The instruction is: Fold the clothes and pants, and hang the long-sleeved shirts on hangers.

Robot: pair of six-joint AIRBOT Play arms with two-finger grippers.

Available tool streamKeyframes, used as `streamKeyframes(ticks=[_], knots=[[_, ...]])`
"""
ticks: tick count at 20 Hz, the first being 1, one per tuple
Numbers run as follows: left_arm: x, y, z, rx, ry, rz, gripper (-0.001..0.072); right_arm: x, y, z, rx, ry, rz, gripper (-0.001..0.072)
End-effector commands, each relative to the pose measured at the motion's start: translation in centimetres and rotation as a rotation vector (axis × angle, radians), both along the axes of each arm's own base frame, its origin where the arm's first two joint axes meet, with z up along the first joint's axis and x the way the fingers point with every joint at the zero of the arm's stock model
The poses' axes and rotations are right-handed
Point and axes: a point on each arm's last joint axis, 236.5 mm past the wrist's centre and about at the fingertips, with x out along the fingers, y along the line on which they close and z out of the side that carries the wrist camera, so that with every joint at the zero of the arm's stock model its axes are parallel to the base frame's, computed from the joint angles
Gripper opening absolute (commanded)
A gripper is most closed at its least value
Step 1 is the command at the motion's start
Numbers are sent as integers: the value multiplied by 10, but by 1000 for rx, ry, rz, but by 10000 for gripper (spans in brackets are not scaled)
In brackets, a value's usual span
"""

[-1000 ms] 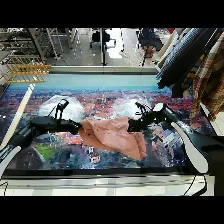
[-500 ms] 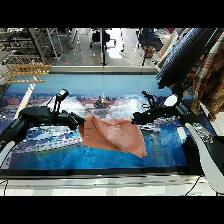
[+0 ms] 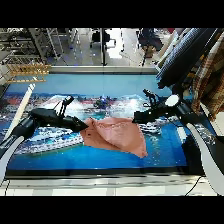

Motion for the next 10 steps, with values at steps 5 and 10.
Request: streamKeyframes(ticks=[5,10], knots=[[31,2,-10,-10,-40,110,237,0,-4,-2,-18,-4,2,20],[50,-23,-4,6,-126,181,6,-2,-4,-1,-20,0,7,20]])
